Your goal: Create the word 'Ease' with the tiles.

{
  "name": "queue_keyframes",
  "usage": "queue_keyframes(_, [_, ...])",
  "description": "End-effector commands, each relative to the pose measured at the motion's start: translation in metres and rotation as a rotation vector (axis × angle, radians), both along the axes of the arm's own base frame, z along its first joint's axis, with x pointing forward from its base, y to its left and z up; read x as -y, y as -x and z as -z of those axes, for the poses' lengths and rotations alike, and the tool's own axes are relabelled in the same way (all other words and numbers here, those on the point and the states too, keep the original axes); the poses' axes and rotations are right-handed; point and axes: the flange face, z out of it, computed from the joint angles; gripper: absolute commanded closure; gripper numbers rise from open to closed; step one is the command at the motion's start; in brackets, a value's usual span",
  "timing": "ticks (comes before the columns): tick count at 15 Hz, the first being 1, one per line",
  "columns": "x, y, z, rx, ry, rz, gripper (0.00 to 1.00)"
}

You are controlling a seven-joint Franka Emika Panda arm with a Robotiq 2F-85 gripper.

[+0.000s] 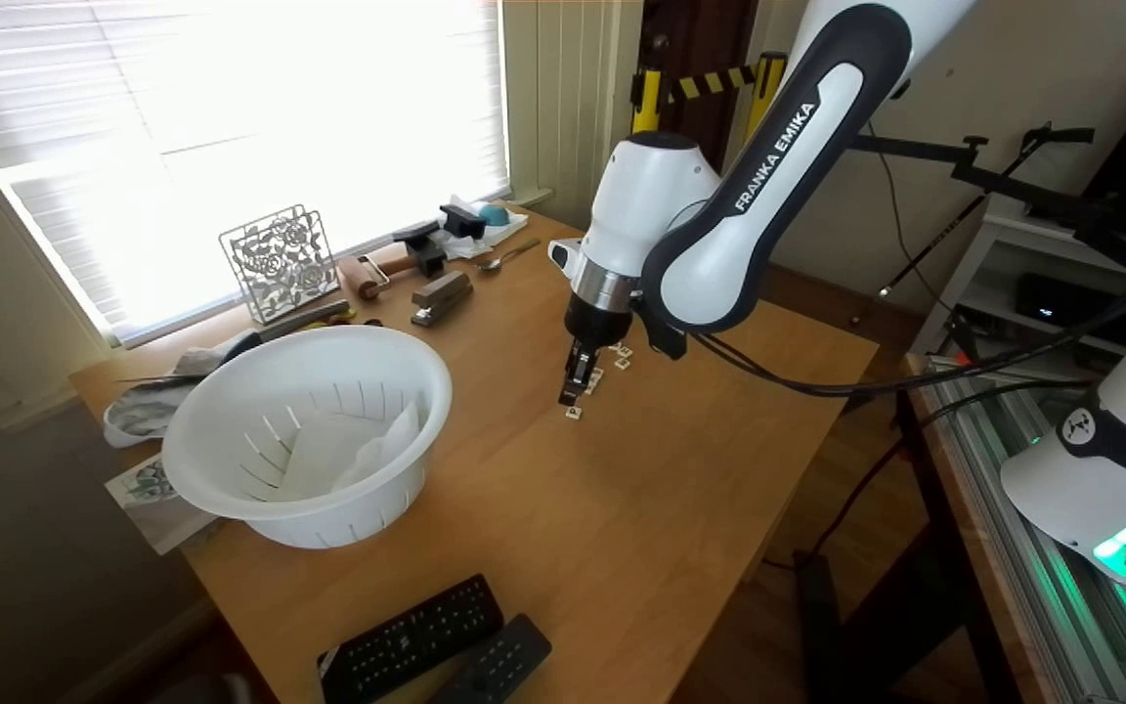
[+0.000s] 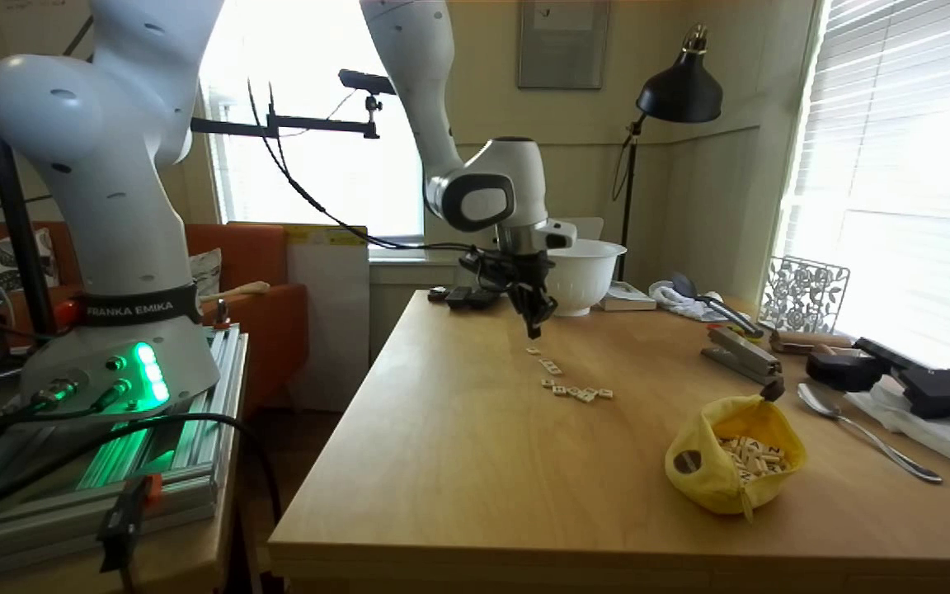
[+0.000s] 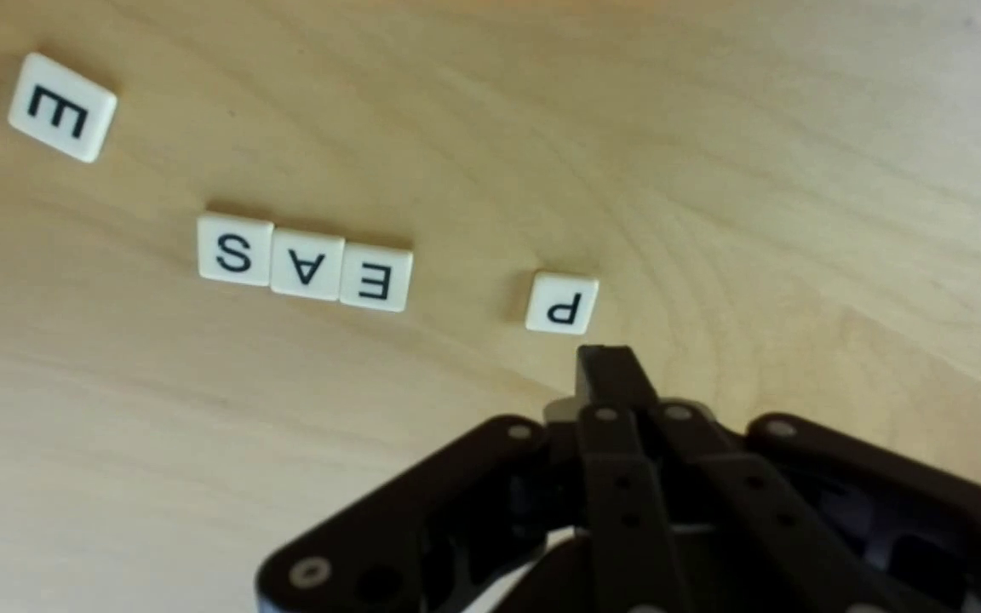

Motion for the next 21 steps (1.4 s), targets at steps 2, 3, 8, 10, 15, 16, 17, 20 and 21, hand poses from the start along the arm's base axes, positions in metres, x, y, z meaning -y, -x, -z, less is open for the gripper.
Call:
queue_keyframes(2, [0.009,0.005,-0.032,-0.002,0.023,0.0,1.0])
queue_keyframes(3, [0.012,0.005,-0.036,0.003,0.022,-0.009,1.0])
queue_keyframes(8, [0.035,0.012,-0.046,-0.043,0.052,-0.097,1.0])
queue_keyframes(10, [0.045,0.016,-0.048,-0.072,0.06,-0.141,1.0])
queue_keyframes(15, [0.074,0.025,-0.044,-0.132,0.092,-0.235,1.0])
queue_keyframes(16, [0.079,0.026,-0.042,-0.14,0.097,-0.254,1.0])
queue_keyframes(17, [0.085,0.028,-0.04,-0.149,0.102,-0.271,1.0])
queue_keyframes(20, [0.099,0.033,-0.036,-0.169,0.125,-0.32,1.0])
queue_keyframes(21, [0.103,0.034,-0.035,-0.172,0.133,-0.336,1.0])
